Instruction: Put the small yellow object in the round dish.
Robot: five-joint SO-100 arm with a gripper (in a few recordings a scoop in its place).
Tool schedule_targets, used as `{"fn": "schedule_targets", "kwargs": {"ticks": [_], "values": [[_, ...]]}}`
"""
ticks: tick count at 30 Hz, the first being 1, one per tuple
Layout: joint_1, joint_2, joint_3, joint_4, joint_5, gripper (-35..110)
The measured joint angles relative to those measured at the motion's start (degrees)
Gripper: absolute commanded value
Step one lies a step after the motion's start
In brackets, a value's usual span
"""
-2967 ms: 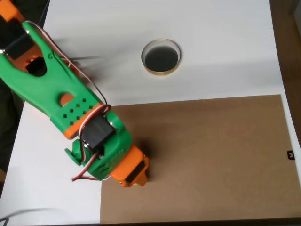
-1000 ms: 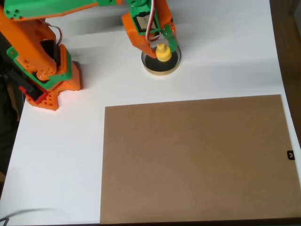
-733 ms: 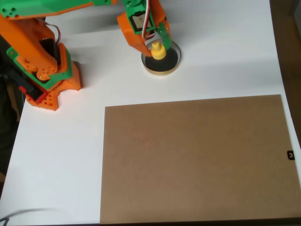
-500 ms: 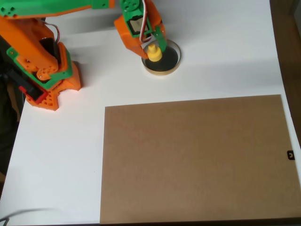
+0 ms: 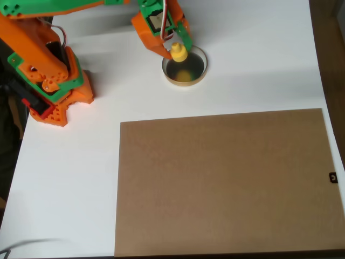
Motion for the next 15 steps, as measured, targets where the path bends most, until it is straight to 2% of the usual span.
{"fn": "schedule_targets", "kwargs": {"ticks": [10,15], "values": [[-0.2,-1.8,0.0,-2.3,0.1,0],[0.7,-1.7,0.2,-3.1,0.3,9]]}}
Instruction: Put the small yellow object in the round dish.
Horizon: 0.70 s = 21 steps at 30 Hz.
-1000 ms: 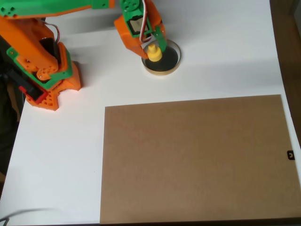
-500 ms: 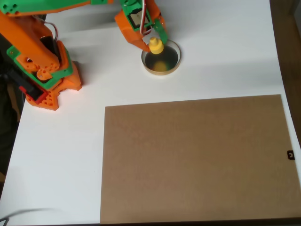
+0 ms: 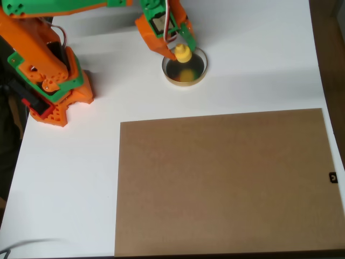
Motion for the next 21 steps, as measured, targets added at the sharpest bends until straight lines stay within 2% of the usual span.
{"fn": "schedule_targets", "kwargs": {"ticks": [21], "values": [[1.6,1.3,0.9,2.4,-2.5,18]]}}
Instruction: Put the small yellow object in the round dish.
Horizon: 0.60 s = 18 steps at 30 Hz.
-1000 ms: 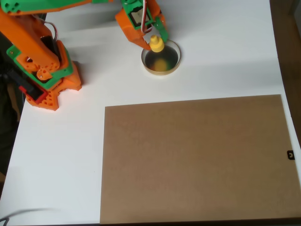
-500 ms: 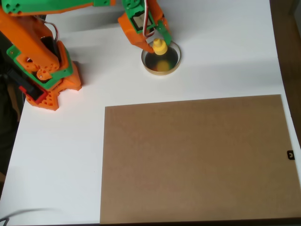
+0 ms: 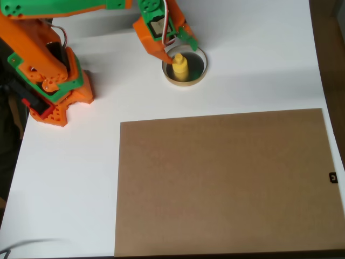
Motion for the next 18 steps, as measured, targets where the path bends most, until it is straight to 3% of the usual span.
{"fn": "schedule_targets", "kwargs": {"ticks": [9,18], "values": [[6.1,5.2,-1.4,7.7,-8.1,19],[22.8,11.4,-5.5,12.9,-17.5,20]]}}
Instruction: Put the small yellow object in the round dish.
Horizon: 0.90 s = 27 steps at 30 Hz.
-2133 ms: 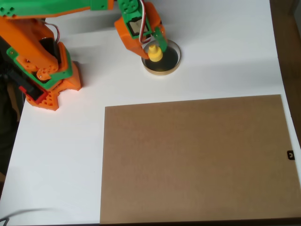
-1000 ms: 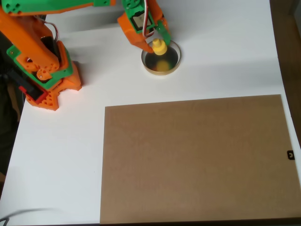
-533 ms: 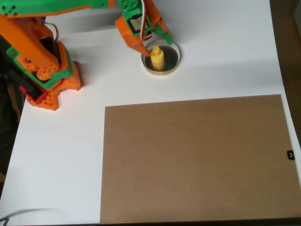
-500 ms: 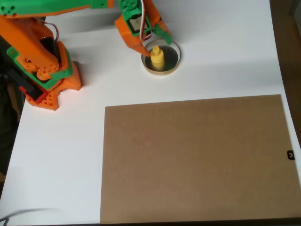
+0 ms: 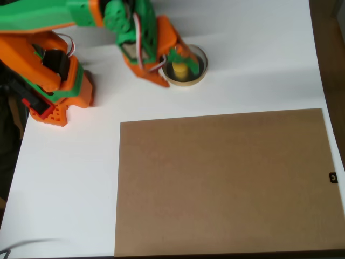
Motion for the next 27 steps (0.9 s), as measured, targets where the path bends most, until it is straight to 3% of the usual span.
{"fn": "schedule_targets", "kwargs": {"ticks": [14,27], "values": [[32.4,9.7,3.7,-0.4,-12.5,21],[50.9,18.5,10.7,-11.1,-6.8,20]]}}
